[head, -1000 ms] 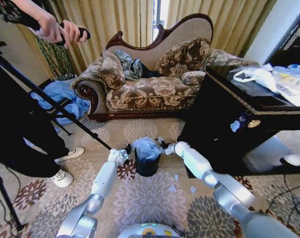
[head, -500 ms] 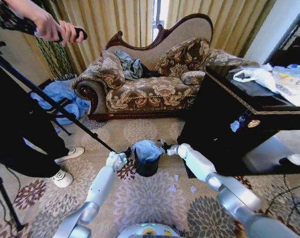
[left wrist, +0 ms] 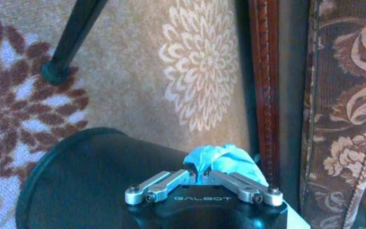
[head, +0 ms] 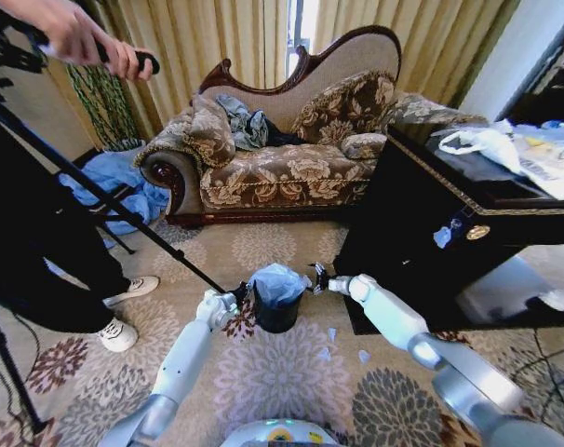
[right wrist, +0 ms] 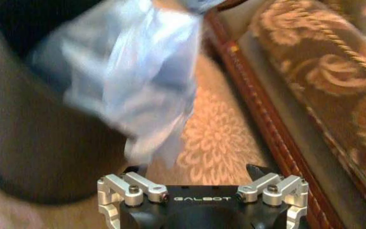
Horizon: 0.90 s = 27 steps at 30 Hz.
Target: Place a garbage bag over the trash bin.
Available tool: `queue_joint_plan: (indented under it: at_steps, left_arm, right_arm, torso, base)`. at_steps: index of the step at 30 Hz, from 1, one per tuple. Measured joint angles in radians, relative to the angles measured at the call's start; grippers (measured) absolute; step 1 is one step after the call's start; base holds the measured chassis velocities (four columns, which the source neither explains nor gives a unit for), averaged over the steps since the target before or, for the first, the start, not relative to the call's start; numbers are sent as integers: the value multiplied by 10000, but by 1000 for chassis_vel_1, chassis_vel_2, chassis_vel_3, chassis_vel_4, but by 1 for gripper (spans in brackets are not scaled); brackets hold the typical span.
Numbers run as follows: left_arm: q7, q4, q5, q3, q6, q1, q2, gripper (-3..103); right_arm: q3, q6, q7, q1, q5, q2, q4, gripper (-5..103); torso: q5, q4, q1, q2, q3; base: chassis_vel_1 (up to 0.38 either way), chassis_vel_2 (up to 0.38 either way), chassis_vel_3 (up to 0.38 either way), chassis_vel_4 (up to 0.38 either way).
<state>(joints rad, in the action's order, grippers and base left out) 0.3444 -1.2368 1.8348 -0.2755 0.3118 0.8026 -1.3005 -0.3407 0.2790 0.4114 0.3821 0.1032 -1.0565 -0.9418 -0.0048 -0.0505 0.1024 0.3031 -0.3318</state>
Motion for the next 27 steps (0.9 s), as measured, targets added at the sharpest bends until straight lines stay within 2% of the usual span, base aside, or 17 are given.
queue_joint_plan:
  at_steps: [1,2,3,5,6,7,9,20,21,23,24,27]
  left_arm:
    - [-1,-36,-10,4,0,-26,-6,0]
    - [-1,-36,-10,4,0,-26,-6,0]
    - [-2,-107,-20,22,0,-48,-14,0]
    - [-5,-194,-48,59,0,-51,-17,0]
    - [-5,-194,-48,59,0,-51,-17,0]
    - [-8,-212,-73,80,0,-51,-17,0]
    - [-20,-240,-122,114,0,-36,-19,0]
    - [-66,-193,-338,190,-25,-49,-96,0]
    - [-67,-192,-350,193,-26,-48,-99,0]
    - [-68,-194,-387,220,-32,-38,-121,0]
    - [-68,-194,-387,220,-32,-38,-121,0]
    - [-83,-194,-409,257,-33,-37,-125,0]
  right_arm:
    - [-212,-491,32,106,-967,418,-796,100]
    - [-212,-491,32,106,-967,418,-796,100]
    - [-469,-1121,28,199,-2075,884,-1730,100]
    - [-726,-1827,39,300,-3294,1371,-2701,100]
    - [-726,-1827,39,300,-3294,1371,-2701,100]
    - [-806,-2081,42,353,-3772,1549,-3080,100]
    - [-809,-2350,14,413,-4125,1692,-3409,100]
    - [-201,-2547,79,495,-4650,2374,-3841,100]
    - [-175,-2637,151,526,-4879,2486,-3969,100]
    - [-322,-3281,401,581,-6000,2938,-4646,100]
    - [-322,-3281,401,581,-6000,2938,-4646,100]
    - [-1033,-4317,330,656,-7733,3341,-5874,100]
  torso:
    - [1,0,0,0,0]
    - [1,0,0,0,0]
    - [-2,-1,0,1,1]
    - [-3,-1,0,2,1]
    - [-3,-1,0,2,1]
    - [-1,0,-1,2,1]
    - [2,1,-1,2,1]
    - [1,3,0,1,0]
    - [1,3,0,2,0]
    - [-2,0,0,2,0]
    - [-2,0,0,2,0]
    - [0,-3,-1,2,0]
  base:
    - [0,0,0,0]
    - [0,0,0,0]
    - [0,0,0,0]
    - [0,0,0,0]
    - [0,0,0,0]
    - [0,0,0,0]
    - [0,0,0,0]
    - [0,0,0,0]
    - [0,0,0,0]
    - [0,0,0,0]
    - [0,0,0,0]
    - [0,0,0,0]
